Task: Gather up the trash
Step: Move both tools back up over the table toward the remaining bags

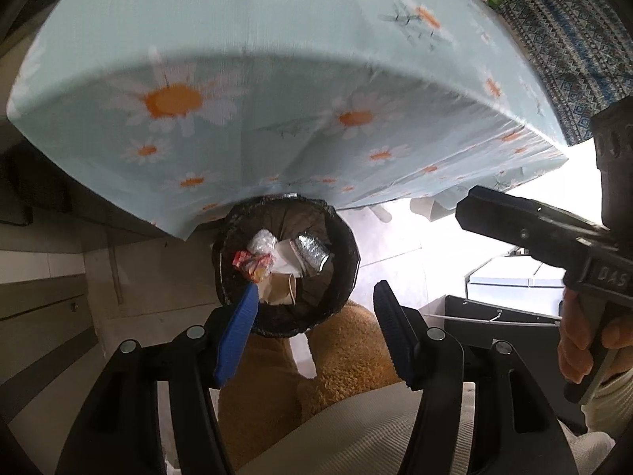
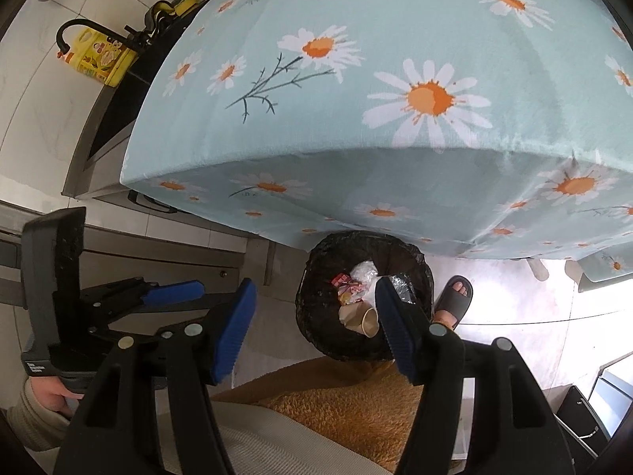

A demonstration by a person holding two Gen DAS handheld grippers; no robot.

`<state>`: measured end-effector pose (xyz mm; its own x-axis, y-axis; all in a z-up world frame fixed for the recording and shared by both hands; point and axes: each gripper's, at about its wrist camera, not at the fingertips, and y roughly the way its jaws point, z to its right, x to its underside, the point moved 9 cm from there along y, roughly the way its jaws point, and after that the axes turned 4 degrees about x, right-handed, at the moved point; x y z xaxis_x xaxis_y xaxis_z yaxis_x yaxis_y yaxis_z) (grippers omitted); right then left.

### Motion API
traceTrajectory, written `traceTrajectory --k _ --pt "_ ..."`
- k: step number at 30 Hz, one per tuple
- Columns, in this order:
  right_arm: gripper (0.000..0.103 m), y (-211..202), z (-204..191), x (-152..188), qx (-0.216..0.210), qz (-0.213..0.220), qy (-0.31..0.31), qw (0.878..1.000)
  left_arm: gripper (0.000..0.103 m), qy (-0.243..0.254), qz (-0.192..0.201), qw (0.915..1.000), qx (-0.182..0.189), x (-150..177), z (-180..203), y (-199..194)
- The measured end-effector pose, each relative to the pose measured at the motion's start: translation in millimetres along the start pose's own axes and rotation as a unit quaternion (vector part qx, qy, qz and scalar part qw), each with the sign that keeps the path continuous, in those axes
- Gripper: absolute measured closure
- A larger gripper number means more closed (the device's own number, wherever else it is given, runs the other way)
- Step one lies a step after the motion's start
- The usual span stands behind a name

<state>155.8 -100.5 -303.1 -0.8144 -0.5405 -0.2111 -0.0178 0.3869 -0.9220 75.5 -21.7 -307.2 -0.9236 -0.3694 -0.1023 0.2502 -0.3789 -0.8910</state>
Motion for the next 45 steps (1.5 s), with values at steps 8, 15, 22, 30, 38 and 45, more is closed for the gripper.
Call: traceTrajectory --k 8,15,22,30,38,45 --pt "0.041 -17 0 -7 0.012 0.018 0.002 1.0 0.044 0.016 0.044 0.9988 0.013 -18 11 -37" --pt "0.041 -37 -3 -13 0.026 0.044 0.007 0.999 0.044 0.035 0.072 0.9966 0.022 -31 19 -60" --pt "0.041 -58 1 -20 0.036 0.073 0.023 0.996 0.044 0.06 0.096 0.9934 0.024 -48 27 -82" --pt "0.041 -89 20 -46 0.05 0.108 0.028 0.993 0.044 0.085 0.11 0.99 0.023 -73 48 -91" --pt "0.036 -111 37 -101 0.053 0.131 0.001 0.99 0.044 0.077 0.131 0.9883 0.011 -106 59 -99" --pt "0.035 -116 44 -166 0.045 0.133 -0.047 0.989 0.035 0.043 0.147 0.9881 -0.007 -139 63 -104"
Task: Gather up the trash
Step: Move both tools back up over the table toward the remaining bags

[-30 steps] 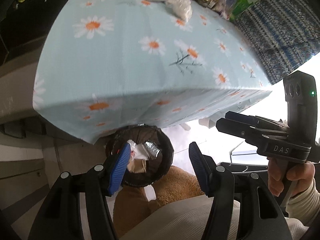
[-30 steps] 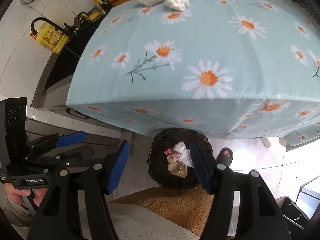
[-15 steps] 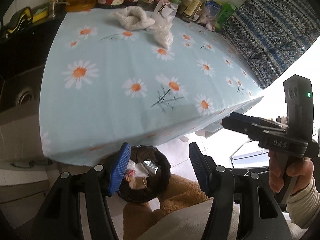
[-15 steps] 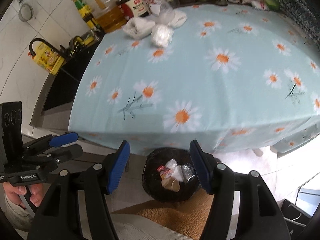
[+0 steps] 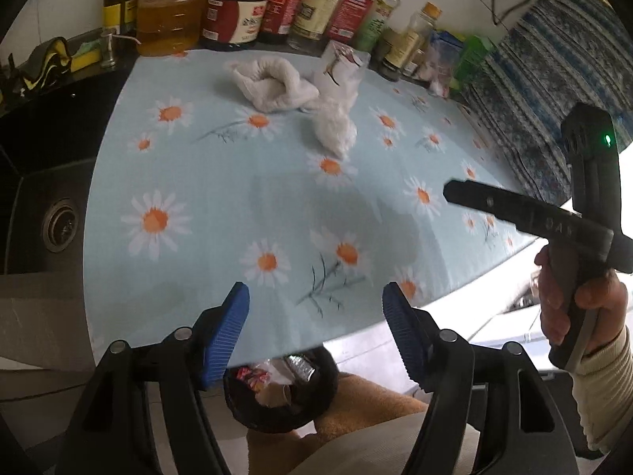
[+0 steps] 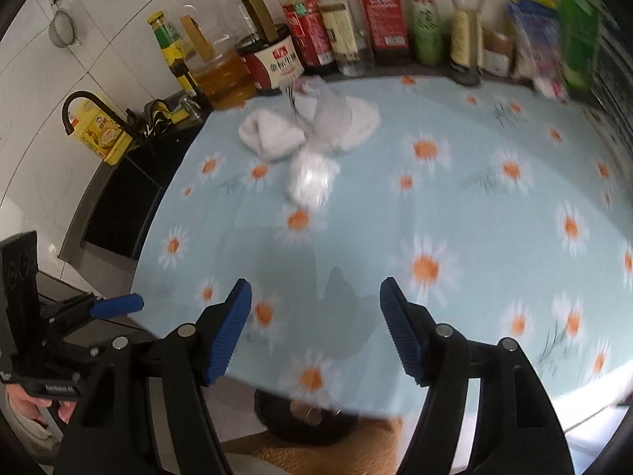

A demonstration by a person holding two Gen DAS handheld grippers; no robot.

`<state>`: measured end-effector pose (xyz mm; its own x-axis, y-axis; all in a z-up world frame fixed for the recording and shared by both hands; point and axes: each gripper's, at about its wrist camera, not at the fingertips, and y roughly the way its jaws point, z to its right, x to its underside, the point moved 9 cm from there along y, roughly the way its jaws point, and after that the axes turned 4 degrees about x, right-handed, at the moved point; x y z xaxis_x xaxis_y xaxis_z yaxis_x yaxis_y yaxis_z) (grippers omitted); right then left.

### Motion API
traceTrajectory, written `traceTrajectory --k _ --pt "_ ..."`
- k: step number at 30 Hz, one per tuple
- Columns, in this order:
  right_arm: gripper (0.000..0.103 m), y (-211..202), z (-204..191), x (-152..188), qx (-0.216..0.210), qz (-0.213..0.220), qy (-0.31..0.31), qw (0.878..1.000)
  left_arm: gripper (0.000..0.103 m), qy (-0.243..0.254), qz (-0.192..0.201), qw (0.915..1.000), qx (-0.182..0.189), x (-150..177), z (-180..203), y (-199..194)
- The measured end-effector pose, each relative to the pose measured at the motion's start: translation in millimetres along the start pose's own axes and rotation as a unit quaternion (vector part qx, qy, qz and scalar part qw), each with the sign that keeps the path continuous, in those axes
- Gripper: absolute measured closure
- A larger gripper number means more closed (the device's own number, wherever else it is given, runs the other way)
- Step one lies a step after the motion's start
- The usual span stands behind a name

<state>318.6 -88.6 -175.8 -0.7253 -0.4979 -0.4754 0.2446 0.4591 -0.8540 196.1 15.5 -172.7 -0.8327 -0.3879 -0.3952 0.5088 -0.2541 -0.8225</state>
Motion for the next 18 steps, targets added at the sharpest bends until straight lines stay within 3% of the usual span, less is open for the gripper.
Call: traceTrajectory --k 4,11,18 --pt "0.024 11 -1 -37 -0.011 -0.002 -0.038 0.999 0.035 -0.019 0.013 0.9996 -0.015 -16 0 2" --pt "0.023 42 -8 -94 -0.025 -0.004 -0.098 0.995 0.032 -0.067 0.025 0.9963 -0.048 -31 -9 6" --pt "0.023 89 -8 -126 -0.043 -0.032 -0.126 0.991 0.032 -0.111 0.036 0.9903 -0.075 -32 -13 6"
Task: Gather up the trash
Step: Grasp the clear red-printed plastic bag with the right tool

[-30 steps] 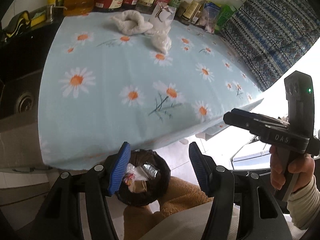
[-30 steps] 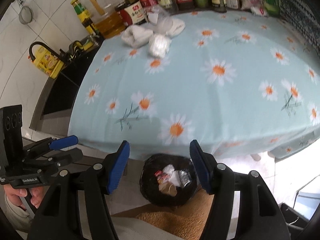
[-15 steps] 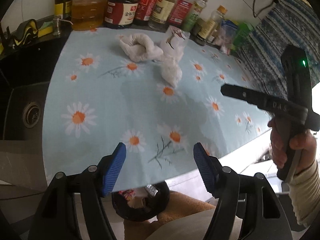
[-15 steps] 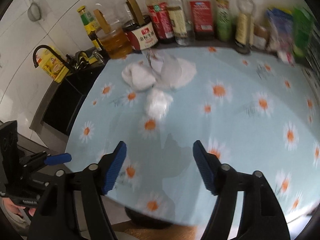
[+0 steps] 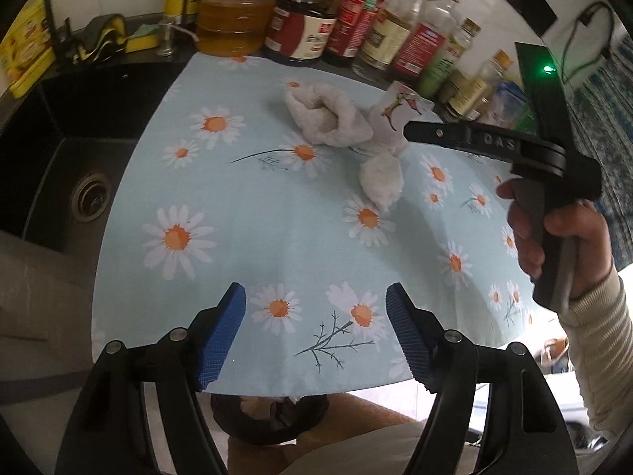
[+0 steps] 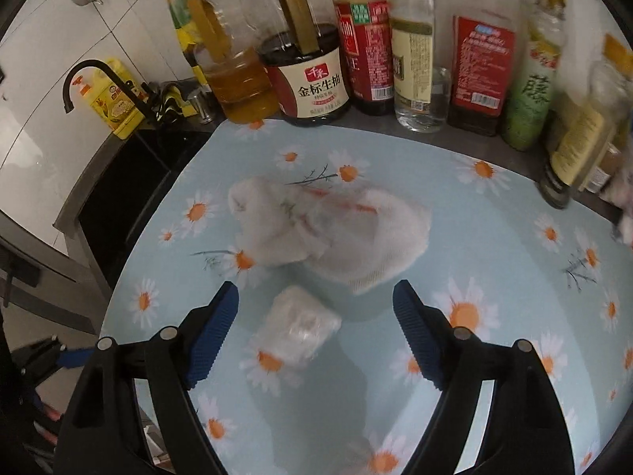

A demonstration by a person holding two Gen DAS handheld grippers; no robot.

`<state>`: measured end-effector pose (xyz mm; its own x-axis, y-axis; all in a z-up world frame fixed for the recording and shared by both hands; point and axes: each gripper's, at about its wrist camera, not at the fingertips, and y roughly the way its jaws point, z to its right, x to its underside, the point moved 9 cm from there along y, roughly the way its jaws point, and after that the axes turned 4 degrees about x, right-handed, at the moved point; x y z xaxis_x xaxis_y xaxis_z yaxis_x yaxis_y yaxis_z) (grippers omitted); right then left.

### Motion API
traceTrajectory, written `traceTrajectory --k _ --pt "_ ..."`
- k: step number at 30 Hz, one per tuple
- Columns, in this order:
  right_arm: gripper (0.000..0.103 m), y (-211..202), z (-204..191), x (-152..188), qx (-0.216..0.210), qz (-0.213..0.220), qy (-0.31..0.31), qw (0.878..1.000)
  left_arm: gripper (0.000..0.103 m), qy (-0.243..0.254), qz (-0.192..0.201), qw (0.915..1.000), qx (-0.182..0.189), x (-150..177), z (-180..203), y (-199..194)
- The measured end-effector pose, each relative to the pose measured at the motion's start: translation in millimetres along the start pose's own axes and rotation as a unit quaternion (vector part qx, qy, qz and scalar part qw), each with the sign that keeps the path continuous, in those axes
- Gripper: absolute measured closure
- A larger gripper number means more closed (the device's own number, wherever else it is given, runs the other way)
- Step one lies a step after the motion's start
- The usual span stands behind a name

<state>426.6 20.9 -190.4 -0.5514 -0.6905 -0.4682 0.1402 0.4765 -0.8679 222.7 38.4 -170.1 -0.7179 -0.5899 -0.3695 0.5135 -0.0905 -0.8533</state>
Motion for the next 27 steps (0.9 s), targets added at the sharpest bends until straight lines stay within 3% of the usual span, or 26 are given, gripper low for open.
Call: traceTrajectory --k 6,10,17,27 --pt "0.024 23 12 -14 -0.01 -0.011 -0.004 1.0 0.032 -0.032 -0.001 0.9994 -0.016 8 -7 3" --pt "0.031 27 12 -17 -0.013 -0.01 -0.011 1.0 0.032 -0.046 -0.001 0.9987 -0.022 13 -8 4" --pt "0.042 36 11 -21 -0.012 -0.014 -0.023 1.0 0.032 -0.05 -0.003 0.9984 -0.026 16 -4 8" --pt "0.044 29 15 -21 -0.021 -0.007 -0.015 1.0 0.032 -0.04 -0.007 0.9989 -0.021 11 7 15"
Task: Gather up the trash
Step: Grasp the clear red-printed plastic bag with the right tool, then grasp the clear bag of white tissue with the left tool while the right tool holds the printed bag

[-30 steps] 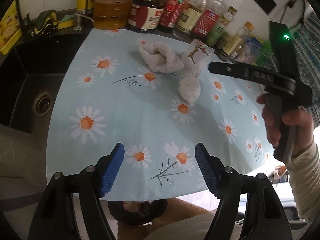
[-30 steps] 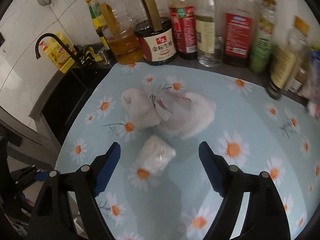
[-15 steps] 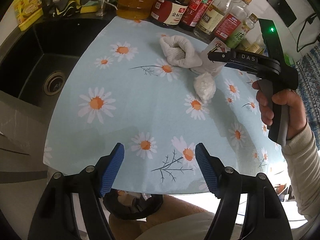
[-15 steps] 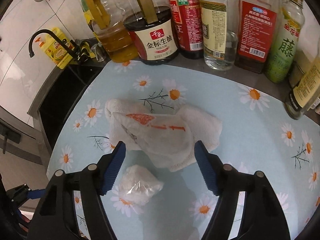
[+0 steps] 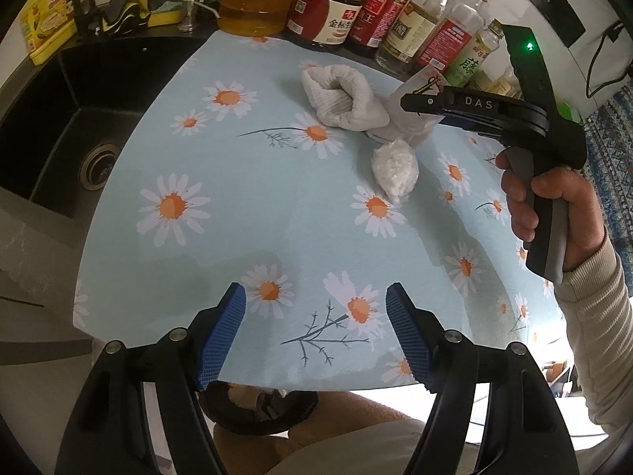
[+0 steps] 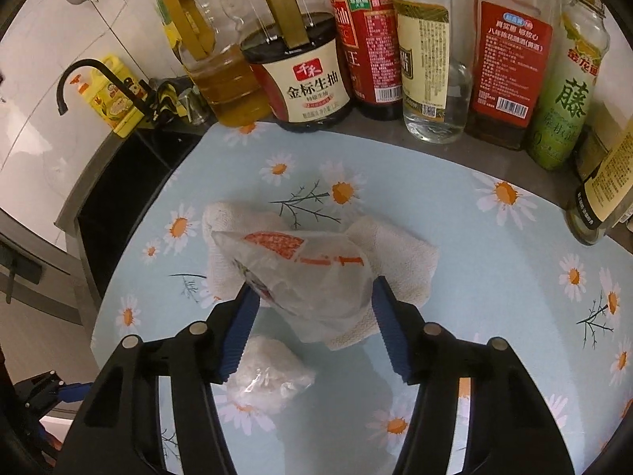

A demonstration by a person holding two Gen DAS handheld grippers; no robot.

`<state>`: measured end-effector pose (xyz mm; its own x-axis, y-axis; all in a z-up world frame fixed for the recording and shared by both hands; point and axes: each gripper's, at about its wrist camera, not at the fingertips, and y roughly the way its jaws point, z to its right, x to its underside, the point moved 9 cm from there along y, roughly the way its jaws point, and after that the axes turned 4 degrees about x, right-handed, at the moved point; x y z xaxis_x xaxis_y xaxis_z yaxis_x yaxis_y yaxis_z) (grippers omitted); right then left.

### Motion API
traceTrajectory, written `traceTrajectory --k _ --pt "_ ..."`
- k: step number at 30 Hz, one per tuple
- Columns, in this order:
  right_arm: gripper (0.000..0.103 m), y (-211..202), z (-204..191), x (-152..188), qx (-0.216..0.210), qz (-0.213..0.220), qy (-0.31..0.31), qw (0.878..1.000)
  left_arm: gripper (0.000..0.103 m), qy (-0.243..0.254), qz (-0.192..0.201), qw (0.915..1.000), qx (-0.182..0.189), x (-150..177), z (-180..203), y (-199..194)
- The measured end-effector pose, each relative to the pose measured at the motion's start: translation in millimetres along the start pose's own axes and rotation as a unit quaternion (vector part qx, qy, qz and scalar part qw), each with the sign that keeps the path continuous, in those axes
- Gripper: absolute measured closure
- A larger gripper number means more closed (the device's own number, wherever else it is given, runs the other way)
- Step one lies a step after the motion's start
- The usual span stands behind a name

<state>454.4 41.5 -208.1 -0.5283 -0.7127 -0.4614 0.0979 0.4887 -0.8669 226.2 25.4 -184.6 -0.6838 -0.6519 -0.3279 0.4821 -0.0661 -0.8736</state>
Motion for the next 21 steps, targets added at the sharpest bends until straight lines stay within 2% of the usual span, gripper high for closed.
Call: traceTrajectory --k 12,21 --pt "0.044 -45 24 17 0.003 0.026 0.041 0.999 0.032 0.061 -0.012 0.998 0.016 -27 28 18" --pt "0.044 -76 64 69 0.027 0.029 0.104 0.994 0.032 0.118 -0.024 0.9922 0.032 -63 55 47"
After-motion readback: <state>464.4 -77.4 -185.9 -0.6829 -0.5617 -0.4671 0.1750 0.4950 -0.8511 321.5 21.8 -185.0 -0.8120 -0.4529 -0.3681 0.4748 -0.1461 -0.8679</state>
